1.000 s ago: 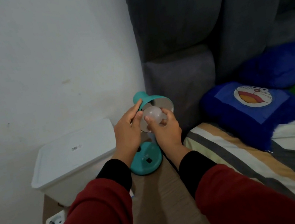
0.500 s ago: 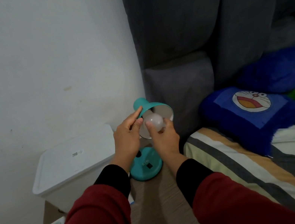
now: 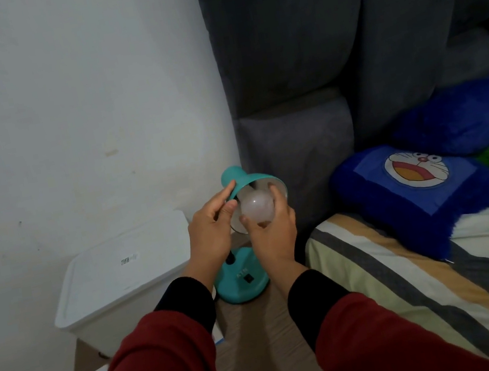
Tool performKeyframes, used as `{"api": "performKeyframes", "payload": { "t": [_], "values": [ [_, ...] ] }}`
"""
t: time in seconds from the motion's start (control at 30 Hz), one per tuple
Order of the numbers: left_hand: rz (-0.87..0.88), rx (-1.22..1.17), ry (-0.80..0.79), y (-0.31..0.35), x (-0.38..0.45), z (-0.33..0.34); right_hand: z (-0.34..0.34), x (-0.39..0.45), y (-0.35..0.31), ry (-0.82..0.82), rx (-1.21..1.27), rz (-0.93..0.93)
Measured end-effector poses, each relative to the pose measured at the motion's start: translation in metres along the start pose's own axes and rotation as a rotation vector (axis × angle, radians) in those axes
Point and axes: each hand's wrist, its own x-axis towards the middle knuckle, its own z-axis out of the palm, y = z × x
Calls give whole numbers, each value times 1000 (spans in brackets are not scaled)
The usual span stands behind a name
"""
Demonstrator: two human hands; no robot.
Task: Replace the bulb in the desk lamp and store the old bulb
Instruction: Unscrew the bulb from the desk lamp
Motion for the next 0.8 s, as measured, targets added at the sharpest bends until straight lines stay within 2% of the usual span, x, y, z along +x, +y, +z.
{"api": "performKeyframes", "payload": {
  "t": [0.1,0.23,0.37,0.53,0.67,0.8],
  "values": [
    [1,-21,0,0,0,0,1,3,0,8,26,37],
    [-8,-24,0,0,0,1,-2,4,0,-6,-33,-53],
    [-8,-30,5,0,0,1,2,1,2,-16,20,34],
    [-6,-24,5,-1,0,1,-3,1,-2,32,-62,-115],
    [-6,-8,16,0,1,3,3,-1,-3,69,4,15],
    [-11,-2,9,-1,1,1,0,0,-2,48,-11,10]
  ]
}}
